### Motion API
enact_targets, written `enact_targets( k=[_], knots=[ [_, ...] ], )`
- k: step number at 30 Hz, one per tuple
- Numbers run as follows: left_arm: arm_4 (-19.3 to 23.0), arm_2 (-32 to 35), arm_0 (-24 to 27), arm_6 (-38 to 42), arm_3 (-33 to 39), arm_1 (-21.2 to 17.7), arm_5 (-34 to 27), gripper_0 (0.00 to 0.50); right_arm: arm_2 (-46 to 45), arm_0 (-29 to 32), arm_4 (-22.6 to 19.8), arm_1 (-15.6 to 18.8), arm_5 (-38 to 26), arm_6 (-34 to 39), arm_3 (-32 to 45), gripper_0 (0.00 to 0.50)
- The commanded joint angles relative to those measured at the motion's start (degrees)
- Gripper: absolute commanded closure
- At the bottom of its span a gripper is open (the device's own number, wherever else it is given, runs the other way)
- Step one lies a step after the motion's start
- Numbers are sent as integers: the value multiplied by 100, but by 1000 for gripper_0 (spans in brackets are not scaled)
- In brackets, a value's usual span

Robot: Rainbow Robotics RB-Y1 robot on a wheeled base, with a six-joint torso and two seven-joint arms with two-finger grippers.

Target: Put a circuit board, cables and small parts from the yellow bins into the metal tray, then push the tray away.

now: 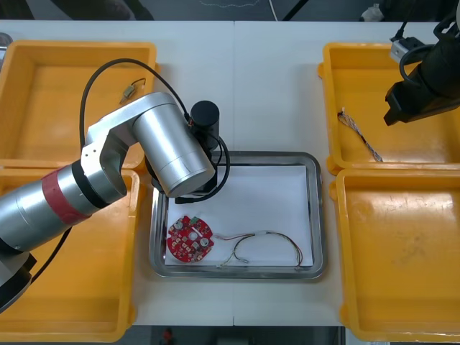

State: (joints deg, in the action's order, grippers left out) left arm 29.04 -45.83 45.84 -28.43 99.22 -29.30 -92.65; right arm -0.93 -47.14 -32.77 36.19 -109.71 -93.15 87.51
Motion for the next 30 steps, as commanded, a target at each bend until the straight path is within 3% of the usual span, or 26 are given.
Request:
enact_targets(
  k=[1, 9, 16, 23, 30],
  knots=[
    [5, 48, -22, 83, 493, 100, -333, 0, -109, -252, 8, 222, 318, -318, -252, 0],
    [436, 997, -22, -31, 1363, -119, -992, 0, -22, -358, -28, 169, 934, -1223, -903, 0],
    [1025, 2316, -22, -972, 1513, -445, -1317, 0, 101, -384, 78, -77, 1294, -1900, -1272, 0],
    [1499, 3423, -22, -2325, 1100, -919, -1475, 0, 101, -314, 280, -315, 1646, -2049, -1474, 0],
    [1701, 3942, -13, -3740, 282, -1315, -966, 0, 189, -112, 412, -508, 1953, -2146, -1579, 0]
  ],
)
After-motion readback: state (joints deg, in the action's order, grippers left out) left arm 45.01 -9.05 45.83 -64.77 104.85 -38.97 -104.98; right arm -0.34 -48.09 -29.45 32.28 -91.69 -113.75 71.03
